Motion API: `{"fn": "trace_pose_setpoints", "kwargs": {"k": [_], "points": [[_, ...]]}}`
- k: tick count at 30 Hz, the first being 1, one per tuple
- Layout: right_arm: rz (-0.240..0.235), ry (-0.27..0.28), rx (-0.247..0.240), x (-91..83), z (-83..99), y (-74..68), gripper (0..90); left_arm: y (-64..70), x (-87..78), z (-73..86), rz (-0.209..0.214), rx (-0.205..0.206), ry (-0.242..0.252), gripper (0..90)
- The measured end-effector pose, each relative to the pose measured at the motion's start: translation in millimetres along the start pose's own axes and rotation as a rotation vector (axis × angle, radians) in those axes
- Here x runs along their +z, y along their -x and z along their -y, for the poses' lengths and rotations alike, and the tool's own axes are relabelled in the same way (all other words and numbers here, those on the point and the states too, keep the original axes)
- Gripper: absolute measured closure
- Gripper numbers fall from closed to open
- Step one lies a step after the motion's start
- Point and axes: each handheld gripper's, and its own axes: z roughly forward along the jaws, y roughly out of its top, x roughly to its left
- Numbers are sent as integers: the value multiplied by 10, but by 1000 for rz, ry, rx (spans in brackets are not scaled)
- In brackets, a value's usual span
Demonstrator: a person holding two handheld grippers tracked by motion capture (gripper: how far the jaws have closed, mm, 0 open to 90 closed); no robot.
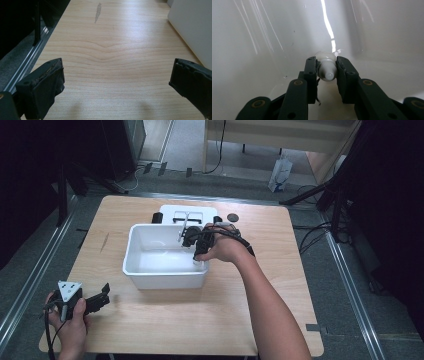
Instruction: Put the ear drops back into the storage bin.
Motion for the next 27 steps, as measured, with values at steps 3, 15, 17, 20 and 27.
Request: {"fn": "trace_pose_setpoints", "kwargs": {"k": [3, 15, 17, 20, 27], "points": [[-5, -13, -5, 45, -5, -6, 720, 1, -1, 0, -1, 0, -1, 2], [4, -92, -20, 124, -58, -30, 715, 1, -3, 3, -2, -5, 7, 2], [2, -92, -19, 124, -59, -29, 703, 0, -4, 5, -2, -7, 9, 2], [-8, -81, -13, 122, -55, -24, 670, 0, -4, 5, -3, -6, 9, 2], [-25, -41, -1, 61, -32, -31, 586, 0, -5, 4, -3, -5, 8, 2]]}}
